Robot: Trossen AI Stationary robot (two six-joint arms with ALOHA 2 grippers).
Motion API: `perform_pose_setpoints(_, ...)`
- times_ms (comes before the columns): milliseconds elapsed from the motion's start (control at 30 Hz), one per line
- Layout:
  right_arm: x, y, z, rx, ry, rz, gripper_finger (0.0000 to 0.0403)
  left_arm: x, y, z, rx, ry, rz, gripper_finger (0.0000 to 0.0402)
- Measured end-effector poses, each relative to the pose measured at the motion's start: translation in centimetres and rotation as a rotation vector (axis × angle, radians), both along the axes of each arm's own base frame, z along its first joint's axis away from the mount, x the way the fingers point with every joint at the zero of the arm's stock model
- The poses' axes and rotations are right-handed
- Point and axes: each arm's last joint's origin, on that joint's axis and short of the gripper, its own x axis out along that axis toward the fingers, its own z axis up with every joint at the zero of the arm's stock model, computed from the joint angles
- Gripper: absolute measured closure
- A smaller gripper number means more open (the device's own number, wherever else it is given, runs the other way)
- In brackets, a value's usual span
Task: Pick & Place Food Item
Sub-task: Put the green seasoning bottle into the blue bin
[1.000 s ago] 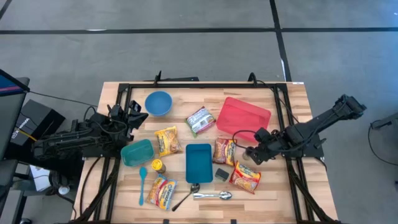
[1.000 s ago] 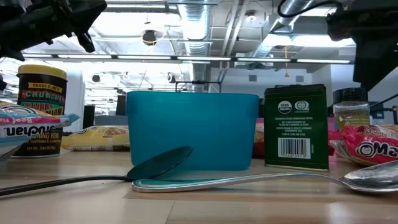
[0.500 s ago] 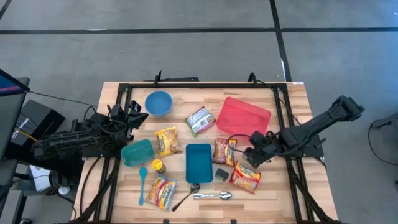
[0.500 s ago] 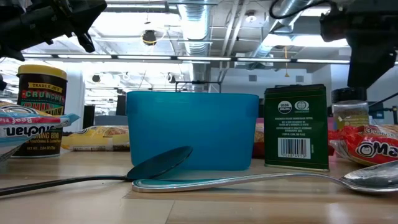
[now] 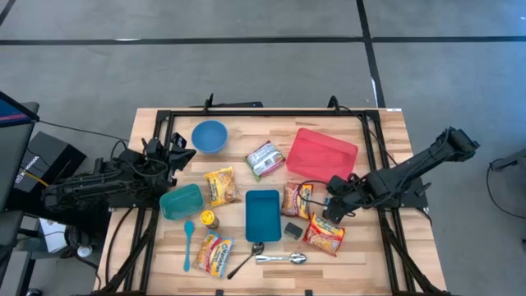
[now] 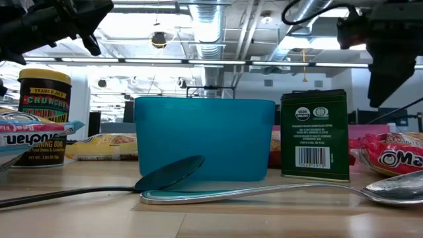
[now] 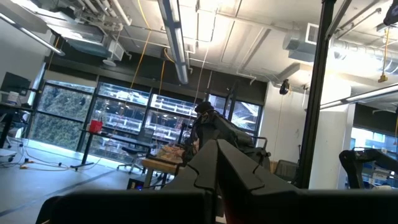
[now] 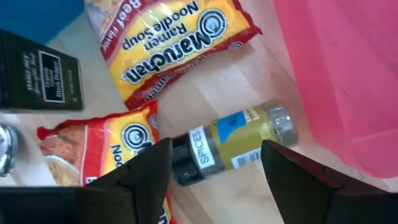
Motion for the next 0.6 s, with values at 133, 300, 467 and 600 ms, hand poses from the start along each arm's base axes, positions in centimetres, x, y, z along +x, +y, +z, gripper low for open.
perform_pose_setpoints(133,0.0,0.1,0.0,0.049,0.003,-0.048,0.0163,0.0,0.0,0.0,0.0,0.0,0.0,0.0399)
perform_pose_setpoints(300,0.0,0.3,-0.2,0.169,0.0,-0.262,0.0163,0.0,0.0,0.0,0.0,0.0,0.0,0.0399)
perform_pose_setpoints(467,0.5,0.0,-0.8,0.218,0.023,-0.454,0.0163,0.0,0.0,0.0,0.0,0.0,0.0,0.0399)
perform_pose_setpoints(600,1.4,-0.7,-1.9,0.21,0.082,-0.511,0.0163,0.0,0.0,0.0,-0.002,0.0,-0.001,0.0399)
